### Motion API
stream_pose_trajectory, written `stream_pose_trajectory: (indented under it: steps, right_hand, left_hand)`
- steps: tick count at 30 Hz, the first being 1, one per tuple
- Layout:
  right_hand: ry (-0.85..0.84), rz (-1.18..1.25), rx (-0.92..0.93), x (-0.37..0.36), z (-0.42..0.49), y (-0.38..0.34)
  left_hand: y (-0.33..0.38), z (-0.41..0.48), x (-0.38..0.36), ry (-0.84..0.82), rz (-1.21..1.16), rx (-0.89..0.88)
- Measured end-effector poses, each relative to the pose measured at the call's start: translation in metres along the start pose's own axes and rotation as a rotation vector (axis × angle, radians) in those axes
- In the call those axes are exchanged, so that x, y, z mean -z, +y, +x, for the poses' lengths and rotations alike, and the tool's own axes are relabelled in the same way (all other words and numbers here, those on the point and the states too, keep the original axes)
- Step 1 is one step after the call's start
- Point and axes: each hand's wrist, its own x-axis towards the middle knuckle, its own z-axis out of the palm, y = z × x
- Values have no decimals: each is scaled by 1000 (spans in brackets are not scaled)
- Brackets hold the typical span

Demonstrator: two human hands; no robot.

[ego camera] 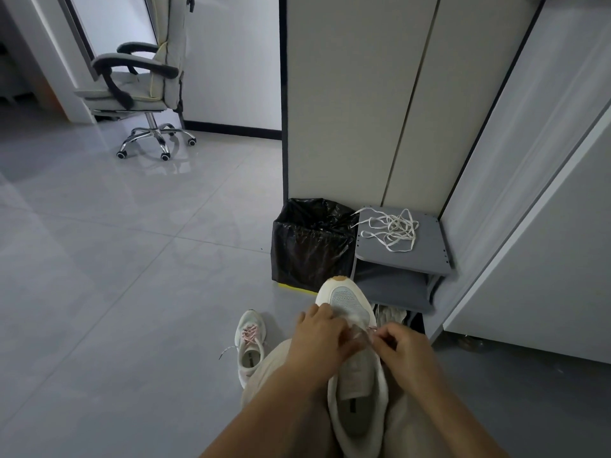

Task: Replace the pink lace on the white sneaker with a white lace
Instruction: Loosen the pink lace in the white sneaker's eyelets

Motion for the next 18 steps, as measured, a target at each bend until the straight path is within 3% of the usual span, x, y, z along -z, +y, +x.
stream_pose_trajectory:
  steps: [2,6,8,11,15,18]
  right_hand:
    - [27,10,-22,0,-1,6]
    - [40,56,-73,-3,-2,13]
    - [53,48,-51,-6,-1,12]
    - [52,42,-43,-9,-1,11]
    - [35,96,-61,-11,-4,9]
    - [59,133,-82,-12,-5,10]
  left_hand:
    - [5,1,-5,70,-100,-42]
    - [-7,-18,-8,46,-905,51]
    - [-17,-27,-2,40,-1018,62]
    - [-17,-19,6,-23,-552,7]
    - [16,0,14,54,67,-24]
    - [25,15,4,35,219,-125]
